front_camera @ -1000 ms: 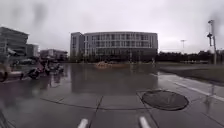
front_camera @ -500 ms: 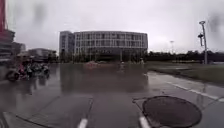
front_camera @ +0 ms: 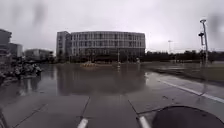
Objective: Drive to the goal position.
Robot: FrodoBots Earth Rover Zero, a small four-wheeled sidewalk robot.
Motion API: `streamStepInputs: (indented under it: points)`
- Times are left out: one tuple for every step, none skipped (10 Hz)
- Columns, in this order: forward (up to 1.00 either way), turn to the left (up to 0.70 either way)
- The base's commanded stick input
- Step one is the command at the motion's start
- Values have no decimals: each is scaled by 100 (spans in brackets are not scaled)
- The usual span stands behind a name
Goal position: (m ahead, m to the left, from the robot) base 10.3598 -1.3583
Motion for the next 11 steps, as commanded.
streamStepInputs:
  points:
    - [100, 0]
    - [100, 0]
    - [100, 0]
    - [100, -12]
    - [100, -22]
    - [100, -26]
    - [100, -3]
    - [100, 0]
    - [100, 0]
    - [100, 0]
    - [100, 0]
